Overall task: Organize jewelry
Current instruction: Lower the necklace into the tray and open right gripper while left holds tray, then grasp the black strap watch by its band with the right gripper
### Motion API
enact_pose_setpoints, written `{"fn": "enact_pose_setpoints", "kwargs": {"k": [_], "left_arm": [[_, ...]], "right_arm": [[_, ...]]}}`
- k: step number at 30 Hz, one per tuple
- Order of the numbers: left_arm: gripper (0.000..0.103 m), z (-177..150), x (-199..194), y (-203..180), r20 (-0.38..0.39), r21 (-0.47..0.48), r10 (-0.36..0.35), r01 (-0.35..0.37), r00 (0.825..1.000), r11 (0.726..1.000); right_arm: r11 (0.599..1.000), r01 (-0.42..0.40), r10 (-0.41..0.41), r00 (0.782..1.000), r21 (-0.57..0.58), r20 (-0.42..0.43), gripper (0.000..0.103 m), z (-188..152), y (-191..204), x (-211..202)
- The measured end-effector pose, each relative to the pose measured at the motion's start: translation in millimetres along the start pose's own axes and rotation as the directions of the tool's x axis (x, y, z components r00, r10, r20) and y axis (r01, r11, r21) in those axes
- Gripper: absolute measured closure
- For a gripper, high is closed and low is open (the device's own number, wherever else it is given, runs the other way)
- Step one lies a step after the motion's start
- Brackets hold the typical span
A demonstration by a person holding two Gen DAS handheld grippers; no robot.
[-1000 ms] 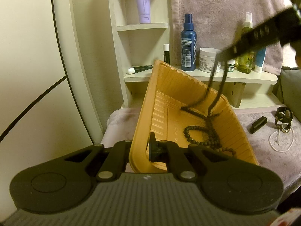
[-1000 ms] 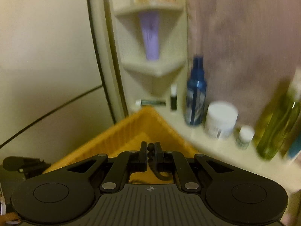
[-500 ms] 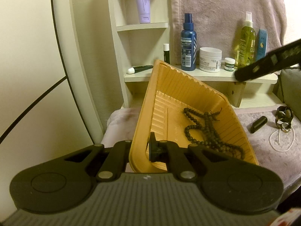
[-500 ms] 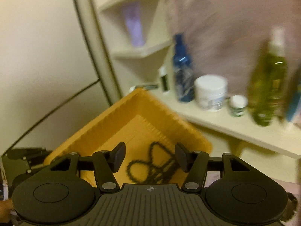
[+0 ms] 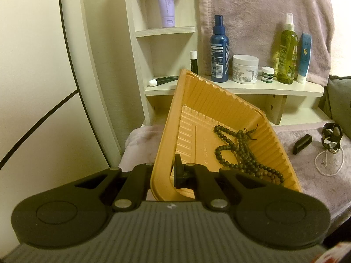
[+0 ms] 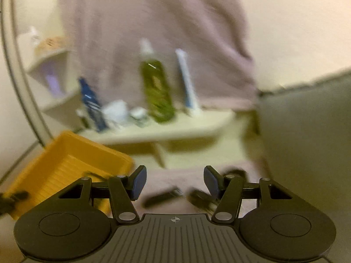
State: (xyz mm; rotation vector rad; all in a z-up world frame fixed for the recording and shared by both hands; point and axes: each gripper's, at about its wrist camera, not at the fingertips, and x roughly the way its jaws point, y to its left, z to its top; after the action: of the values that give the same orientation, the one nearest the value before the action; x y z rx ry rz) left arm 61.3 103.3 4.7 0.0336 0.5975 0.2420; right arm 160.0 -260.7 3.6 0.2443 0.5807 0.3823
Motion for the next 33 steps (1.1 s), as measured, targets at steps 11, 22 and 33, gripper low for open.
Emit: {"fn": "enact_pose_setpoints", "kwargs": {"k": [11,22,33], "left_arm": [[0.099,2.1,-0.8,-1.0,-0.002,0.012,0.004,-0.004,1.0,1.0],[0.099,2.4,-1.4,-1.4,-0.004,0.02,0.007,-0.007,1.0,1.0],[0.099,2.8,-1.1,-1.4,-0.007,0.026,0.011,-0.01,1.0,1.0]], "right_arm": [[0.992,0.126,-0.125,0.989,0.008,-0.078,0.045,-56.9,-32.8,-1.0],[0.982,0.142,-0.156,0.982,-0.127,-0.108,0.045,-62.5,-42.0,37.4],[0.934,0.102,-0.151,0.981,-0.341,-0.122,0.067,-48.6,-36.1,78.9]]}}
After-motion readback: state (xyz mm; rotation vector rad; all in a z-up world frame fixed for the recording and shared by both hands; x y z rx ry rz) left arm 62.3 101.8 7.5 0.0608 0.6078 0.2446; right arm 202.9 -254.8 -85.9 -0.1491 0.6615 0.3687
